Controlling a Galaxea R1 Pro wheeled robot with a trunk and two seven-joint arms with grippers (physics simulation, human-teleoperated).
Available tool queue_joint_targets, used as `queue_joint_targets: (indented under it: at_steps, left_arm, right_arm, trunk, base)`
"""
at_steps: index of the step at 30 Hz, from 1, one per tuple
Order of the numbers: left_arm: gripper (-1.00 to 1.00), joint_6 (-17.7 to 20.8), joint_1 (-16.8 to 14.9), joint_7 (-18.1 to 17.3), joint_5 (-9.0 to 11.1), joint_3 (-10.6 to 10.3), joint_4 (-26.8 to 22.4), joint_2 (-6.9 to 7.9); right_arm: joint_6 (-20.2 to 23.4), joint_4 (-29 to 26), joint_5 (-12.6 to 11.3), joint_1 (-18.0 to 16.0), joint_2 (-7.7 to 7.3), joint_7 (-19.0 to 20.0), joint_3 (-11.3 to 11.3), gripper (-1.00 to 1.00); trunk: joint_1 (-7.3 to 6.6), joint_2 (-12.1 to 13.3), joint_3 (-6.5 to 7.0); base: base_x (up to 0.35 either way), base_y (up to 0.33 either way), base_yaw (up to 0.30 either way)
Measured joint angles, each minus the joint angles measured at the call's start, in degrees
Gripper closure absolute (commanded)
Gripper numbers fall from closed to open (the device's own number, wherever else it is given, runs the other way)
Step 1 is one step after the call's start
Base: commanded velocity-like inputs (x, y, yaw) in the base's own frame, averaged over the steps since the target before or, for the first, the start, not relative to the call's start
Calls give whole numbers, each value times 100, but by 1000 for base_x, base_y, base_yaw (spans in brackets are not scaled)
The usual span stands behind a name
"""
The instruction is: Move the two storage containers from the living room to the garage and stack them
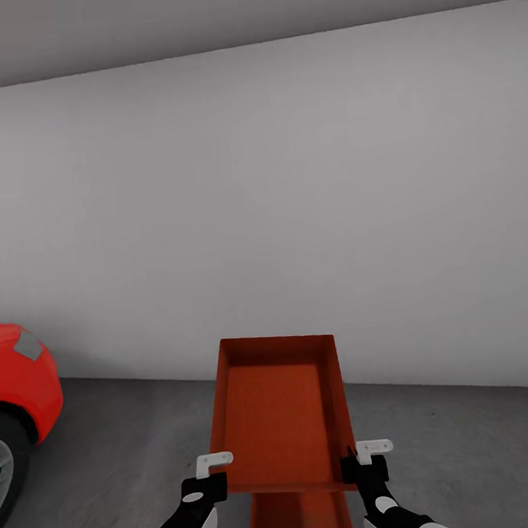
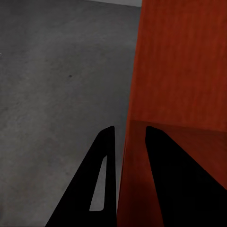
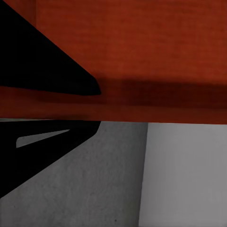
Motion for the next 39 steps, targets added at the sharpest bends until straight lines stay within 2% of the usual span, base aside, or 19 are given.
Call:
queue_joint_targets:
  at_steps: [24, 39]
  left_arm:
    - [100, -5, -1, 1, -5, 6, 4, -4]
    - [100, -2, 0, 1, -4, 7, 6, -4]
  right_arm:
    - [-3, 0, -1, 1, -6, 4, 10, 100]
    - [5, 0, -37, 1, -4, 0, 43, 100]
  trunk:
    - [0, 0, -2]
    - [0, 0, -130]
  base:
    - [0, 0, 0]
    - [0, 0, 0]
